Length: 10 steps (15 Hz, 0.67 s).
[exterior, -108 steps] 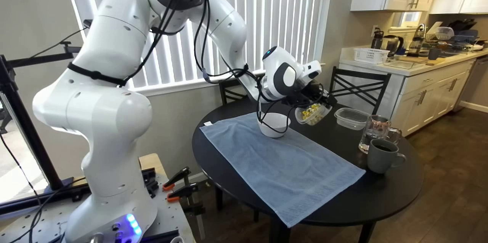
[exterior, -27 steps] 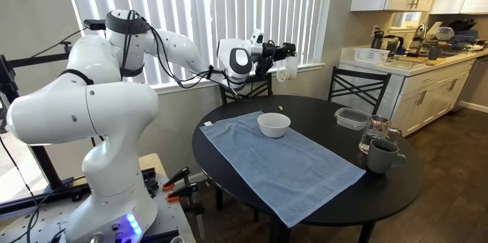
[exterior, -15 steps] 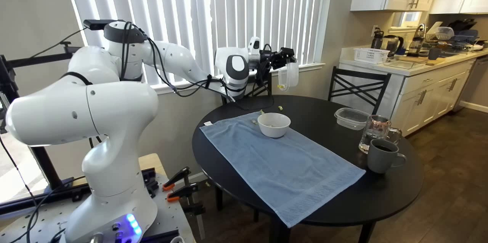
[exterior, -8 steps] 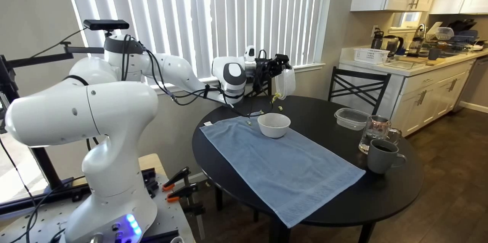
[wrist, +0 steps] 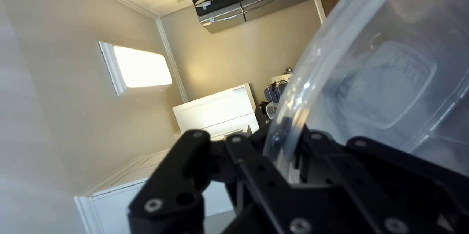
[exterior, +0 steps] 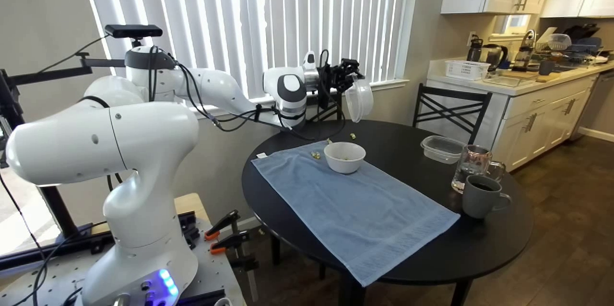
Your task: Pour out the contents of the bowl onto the towel
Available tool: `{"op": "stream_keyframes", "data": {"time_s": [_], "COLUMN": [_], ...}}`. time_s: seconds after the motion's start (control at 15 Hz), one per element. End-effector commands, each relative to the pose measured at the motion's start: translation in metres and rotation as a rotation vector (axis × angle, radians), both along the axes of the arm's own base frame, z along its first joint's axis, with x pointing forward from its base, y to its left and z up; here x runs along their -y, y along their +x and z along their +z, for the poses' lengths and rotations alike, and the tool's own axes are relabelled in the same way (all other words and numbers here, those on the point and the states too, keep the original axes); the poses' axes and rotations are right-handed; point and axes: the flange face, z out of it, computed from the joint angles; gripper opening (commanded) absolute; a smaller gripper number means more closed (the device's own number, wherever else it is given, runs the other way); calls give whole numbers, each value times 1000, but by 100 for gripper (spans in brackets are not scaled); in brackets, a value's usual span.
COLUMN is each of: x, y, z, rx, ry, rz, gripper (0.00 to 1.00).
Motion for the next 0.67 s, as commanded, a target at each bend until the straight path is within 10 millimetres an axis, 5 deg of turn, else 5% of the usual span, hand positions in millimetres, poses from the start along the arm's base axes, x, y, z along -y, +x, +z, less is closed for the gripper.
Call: {"op": "stream_keyframes", "data": {"time_s": [0.0, 0.27, 0.6], "x": [10, 56, 160], "y": [-9, -10, -19], "z": [6, -6, -55], "rx": [-21, -59, -198], "ry": [-84, -112, -14], "rz": [-26, -119, -304], "gripper": [2, 2, 2]}}
